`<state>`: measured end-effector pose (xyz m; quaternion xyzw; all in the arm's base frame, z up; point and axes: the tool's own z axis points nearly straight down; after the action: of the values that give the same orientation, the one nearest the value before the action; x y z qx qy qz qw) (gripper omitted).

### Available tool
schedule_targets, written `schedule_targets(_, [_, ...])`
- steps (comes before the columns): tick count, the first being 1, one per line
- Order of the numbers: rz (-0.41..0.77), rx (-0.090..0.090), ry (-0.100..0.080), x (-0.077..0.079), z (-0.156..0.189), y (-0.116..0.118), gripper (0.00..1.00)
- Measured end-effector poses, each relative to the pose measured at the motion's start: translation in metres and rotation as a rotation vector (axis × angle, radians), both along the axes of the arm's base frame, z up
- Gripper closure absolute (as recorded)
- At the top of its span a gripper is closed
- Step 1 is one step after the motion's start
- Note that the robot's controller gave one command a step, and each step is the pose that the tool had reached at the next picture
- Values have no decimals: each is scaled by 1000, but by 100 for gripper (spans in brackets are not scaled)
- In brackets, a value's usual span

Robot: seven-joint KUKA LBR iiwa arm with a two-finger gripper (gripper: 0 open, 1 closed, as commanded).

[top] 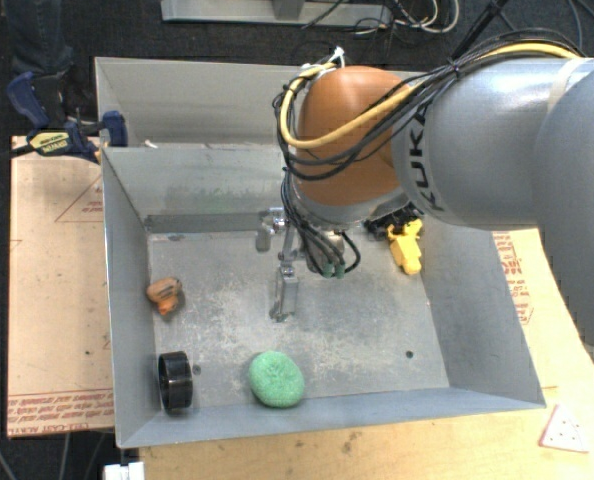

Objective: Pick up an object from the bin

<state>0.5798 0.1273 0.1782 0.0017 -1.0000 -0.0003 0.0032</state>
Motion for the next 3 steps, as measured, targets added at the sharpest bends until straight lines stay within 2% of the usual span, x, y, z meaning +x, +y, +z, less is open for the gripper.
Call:
schedule_targets(1, [-3,1,-7,1,5,-1,0])
schedule_targets(2, [120,1,-10,-33,-42,33,0])
schedule_targets(3, [419,3,-5,-50,-54,14,0])
